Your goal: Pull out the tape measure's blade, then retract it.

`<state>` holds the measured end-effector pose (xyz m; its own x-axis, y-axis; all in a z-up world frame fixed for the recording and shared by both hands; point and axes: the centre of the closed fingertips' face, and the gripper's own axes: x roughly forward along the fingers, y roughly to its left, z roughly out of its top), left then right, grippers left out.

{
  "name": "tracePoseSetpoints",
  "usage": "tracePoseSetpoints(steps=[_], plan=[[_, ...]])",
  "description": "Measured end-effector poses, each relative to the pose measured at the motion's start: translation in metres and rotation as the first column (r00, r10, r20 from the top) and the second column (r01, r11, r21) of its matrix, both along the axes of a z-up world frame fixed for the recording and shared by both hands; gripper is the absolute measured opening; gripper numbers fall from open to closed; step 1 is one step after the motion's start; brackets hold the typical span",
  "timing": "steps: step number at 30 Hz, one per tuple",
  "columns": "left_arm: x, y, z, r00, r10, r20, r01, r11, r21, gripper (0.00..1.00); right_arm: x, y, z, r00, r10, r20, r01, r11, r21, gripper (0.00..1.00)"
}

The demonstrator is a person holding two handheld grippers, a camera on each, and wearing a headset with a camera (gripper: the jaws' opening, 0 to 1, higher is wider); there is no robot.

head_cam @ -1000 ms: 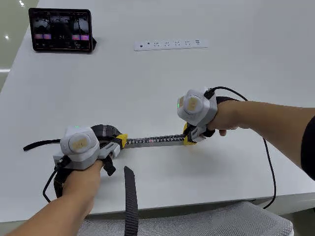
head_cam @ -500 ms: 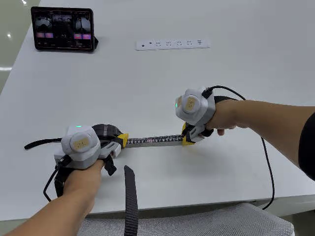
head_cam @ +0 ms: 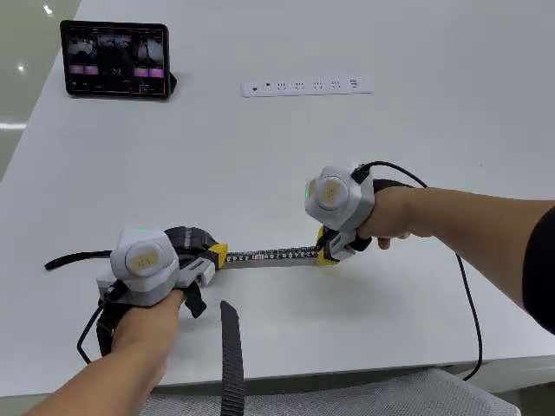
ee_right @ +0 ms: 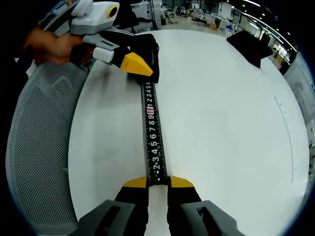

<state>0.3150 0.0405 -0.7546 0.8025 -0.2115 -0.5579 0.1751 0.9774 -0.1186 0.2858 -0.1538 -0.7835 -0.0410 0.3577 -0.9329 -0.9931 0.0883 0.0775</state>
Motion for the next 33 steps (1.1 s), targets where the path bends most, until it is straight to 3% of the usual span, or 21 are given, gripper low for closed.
tracePoseSetpoints(steps=[20,33], plan=[[-0.001,-0.001,0.0,1.0,-0.004,-0.017,0.004,1.0,0.0,0.62,-0.001,0.007,-0.001,1.0,0.001,0.019,-0.001,1.0,0.002,0.1],[-0.002,-0.001,0.001,1.0,-0.001,-0.014,0.001,1.0,0.0,0.62,0.0,0.014,-0.001,1.0,-0.022,0.009,0.022,1.0,0.022,0.1]])
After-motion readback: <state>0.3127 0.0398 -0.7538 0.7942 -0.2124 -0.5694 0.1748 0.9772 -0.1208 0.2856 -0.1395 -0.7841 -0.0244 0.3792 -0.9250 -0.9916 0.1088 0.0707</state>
